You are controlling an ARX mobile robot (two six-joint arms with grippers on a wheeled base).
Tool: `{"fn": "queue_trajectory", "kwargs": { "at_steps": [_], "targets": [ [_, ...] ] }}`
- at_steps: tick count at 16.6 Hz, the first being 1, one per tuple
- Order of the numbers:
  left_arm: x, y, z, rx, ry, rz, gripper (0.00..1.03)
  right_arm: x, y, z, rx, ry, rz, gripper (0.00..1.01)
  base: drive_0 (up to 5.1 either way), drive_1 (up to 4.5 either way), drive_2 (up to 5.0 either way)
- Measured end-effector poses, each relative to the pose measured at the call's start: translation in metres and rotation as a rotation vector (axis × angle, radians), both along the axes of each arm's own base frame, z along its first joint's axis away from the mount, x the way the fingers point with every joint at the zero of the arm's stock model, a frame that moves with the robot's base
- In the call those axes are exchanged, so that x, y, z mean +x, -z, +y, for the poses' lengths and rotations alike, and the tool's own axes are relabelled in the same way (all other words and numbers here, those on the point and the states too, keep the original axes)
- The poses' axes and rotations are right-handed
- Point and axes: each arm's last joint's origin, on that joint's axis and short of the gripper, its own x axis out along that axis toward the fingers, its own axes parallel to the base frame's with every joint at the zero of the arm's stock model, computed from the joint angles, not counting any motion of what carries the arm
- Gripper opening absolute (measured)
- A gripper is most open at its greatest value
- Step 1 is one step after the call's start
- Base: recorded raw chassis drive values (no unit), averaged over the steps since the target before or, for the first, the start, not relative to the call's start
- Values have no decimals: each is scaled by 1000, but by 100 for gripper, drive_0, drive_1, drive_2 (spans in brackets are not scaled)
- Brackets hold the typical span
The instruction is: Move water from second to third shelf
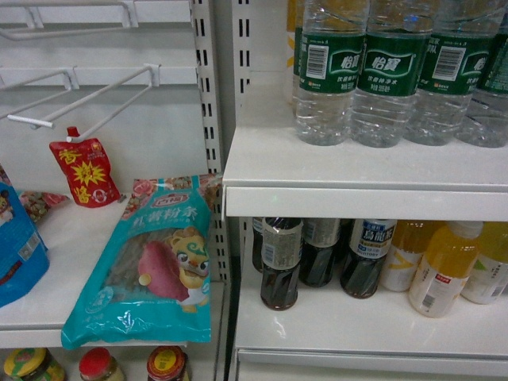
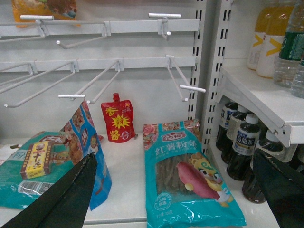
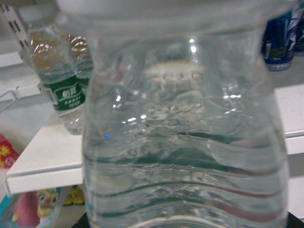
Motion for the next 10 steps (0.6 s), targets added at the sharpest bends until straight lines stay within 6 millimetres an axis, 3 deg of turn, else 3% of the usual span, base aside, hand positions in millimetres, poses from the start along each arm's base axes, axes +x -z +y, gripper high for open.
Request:
{"fn": "queue_trajectory", "kwargs": {
  "at_steps": [3,7,10],
  "targets": [
    [0,0,0,0,0,0,98,16,1,-4,-33,-157,78,43,0,0,0],
    [0,0,0,0,0,0,98,66,-17,1,-124,-218,-10,43,0,0,0],
    [0,0,0,0,0,0,98,107,-13,2,-139,-240,17,43,0,0,0]
  ]
}}
